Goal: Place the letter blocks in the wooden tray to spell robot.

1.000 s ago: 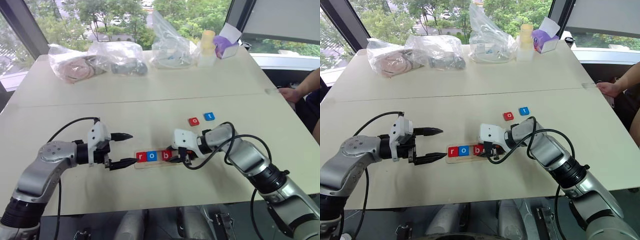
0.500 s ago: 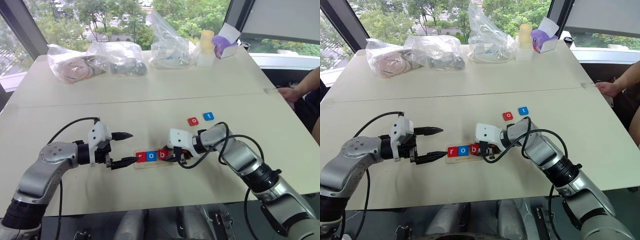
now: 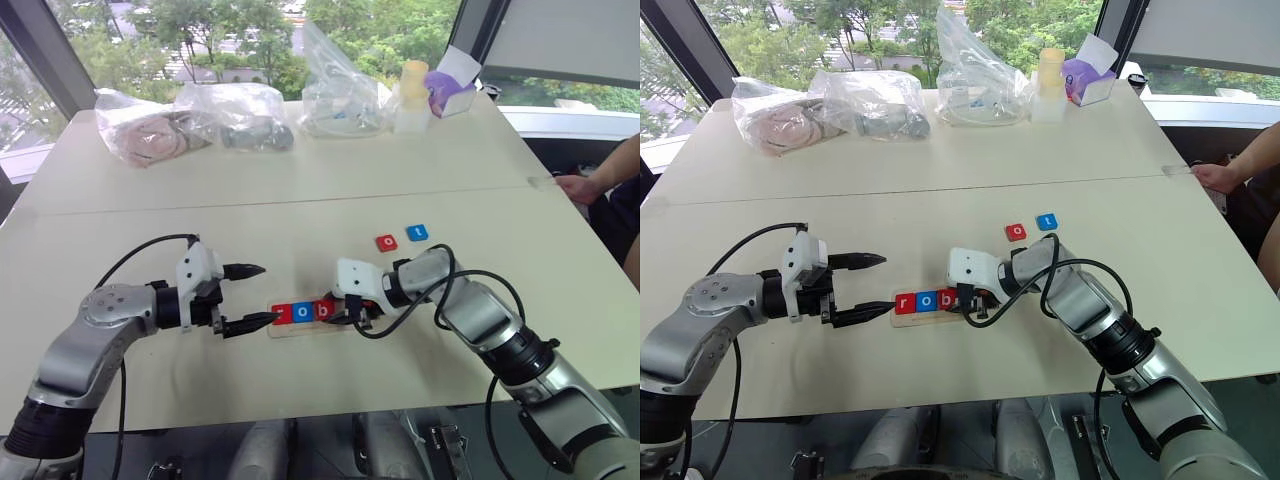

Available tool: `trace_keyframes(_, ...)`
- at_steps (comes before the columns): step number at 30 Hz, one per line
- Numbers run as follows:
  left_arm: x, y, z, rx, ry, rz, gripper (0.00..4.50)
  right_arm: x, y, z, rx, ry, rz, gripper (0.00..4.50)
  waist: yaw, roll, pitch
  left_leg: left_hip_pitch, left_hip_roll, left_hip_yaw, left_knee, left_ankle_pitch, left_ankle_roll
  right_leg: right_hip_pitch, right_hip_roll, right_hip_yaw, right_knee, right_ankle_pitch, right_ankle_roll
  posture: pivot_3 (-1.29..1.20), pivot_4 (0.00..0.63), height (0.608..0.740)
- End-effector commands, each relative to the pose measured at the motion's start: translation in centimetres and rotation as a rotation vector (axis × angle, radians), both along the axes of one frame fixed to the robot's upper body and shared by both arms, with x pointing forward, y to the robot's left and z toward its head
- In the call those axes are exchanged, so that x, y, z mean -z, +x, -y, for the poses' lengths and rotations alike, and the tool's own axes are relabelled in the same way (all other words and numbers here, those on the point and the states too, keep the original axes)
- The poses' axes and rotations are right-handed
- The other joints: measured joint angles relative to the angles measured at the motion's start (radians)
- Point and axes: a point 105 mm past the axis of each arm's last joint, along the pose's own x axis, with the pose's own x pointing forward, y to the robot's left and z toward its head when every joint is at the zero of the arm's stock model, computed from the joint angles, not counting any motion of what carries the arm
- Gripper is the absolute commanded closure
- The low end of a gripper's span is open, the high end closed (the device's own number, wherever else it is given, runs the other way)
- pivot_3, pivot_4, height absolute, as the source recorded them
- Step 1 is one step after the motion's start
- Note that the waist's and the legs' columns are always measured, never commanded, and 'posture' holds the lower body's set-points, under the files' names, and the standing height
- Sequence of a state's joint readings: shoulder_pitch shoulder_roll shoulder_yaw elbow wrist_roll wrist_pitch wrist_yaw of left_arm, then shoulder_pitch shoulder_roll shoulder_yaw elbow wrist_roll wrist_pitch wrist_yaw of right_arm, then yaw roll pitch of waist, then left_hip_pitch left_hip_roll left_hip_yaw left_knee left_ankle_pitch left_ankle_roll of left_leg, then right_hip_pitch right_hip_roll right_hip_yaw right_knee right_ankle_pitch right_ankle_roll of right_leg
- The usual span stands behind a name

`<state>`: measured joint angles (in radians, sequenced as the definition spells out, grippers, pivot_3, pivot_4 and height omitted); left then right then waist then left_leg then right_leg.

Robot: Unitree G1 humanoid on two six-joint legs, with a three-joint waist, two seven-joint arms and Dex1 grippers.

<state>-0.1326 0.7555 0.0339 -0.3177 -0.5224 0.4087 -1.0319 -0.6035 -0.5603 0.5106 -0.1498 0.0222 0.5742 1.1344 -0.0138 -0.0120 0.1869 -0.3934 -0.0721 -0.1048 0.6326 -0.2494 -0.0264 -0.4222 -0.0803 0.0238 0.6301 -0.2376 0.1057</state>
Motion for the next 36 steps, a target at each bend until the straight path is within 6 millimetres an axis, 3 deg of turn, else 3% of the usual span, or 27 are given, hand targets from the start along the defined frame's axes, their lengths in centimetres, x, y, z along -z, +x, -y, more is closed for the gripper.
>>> trace_keyframes(1,-1.1,0.1,0.3,0.008,-0.004,0.057,0.00,-0.8,0.0,-0.7,-0.032,0.009,0.023,0.75,0.000,0.000,0.000,0.000,0.000,0.000,0.000,0.000,0.000,0.000,0.000,0.000,0.000,0.000,0.000,0.00,0.150,0.740)
trace_keyframes(2,-1.1,0.1,0.3,0.007,-0.004,0.058,0.00,-0.9,0.0,-0.7,-0.032,0.009,0.023,0.24,0.000,0.000,0.000,0.000,0.000,0.000,0.000,0.000,0.000,0.000,0.000,0.000,0.000,0.000,0.000,0.00,0.150,0.740)
trace_keyframes(3,-1.1,0.1,0.3,0.007,-0.005,0.057,0.00,-0.9,0.0,-0.7,-0.032,0.009,0.026,0.07,0.000,0.000,0.000,0.000,0.000,0.000,0.000,0.000,0.000,0.000,0.000,0.000,0.000,0.000,0.000,0.00,0.150,0.740)
trace_keyframes(7,-1.0,0.1,0.3,0.004,-0.006,0.057,0.00,-2.6,0.8,-0.2,0.007,0.047,0.053,0.07,0.000,0.000,0.000,0.000,0.000,0.000,0.000,0.000,0.000,0.000,0.000,0.000,0.000,0.000,0.000,0.00,0.150,0.740)
trace_keyframes(12,-1.0,0.1,0.4,0.004,-0.012,0.057,0.00,-5.1,2.7,1.9,0.162,0.120,0.111,0.07,0.002,0.000,0.000,0.000,0.000,0.000,0.000,0.000,0.000,0.000,0.000,0.000,0.000,0.000,0.000,0.00,0.150,0.740)
trace_keyframes(16,-0.9,0.1,0.6,0.008,-0.020,0.056,0.00,-6.8,6.8,5.7,0.537,0.201,0.170,0.07,0.002,0.000,0.000,0.000,0.000,0.000,0.000,0.000,0.000,0.000,0.000,0.000,0.000,0.000,0.000,0.00,0.150,0.740)
trace_keyframes(19,-0.7,0.1,0.8,0.013,-0.024,0.055,0.00,-6.0,8.1,7.9,0.766,0.205,0.139,0.07,0.002,0.000,0.000,0.000,0.000,0.000,0.000,0.000,0.000,0.000,-0.001,0.000,0.000,0.001,-0.001,0.00,0.150,0.740)
trace_keyframes(23,-0.5,0.3,1.1,0.017,-0.027,0.058,0.00,-4.5,8.7,8.8,0.966,0.196,0.108,0.07,-0.004,0.000,0.000,0.000,0.000,0.000,-0.002,0.000,-0.001,-0.002,-0.001,0.001,0.001,0.001,-0.001,0.00,0.150,0.740)
trace_keyframes(36,-0.6,0.6,0.9,0.000,-0.024,0.074,0.00,-2.2,9.1,8.7,1.157,0.186,0.024,0.07,-0.003,0.000,0.000,0.000,0.000,0.001,-0.001,0.001,-0.001,-0.002,0.001,0.001,0.001,0.001,-0.001,0.00,0.150,0.740)
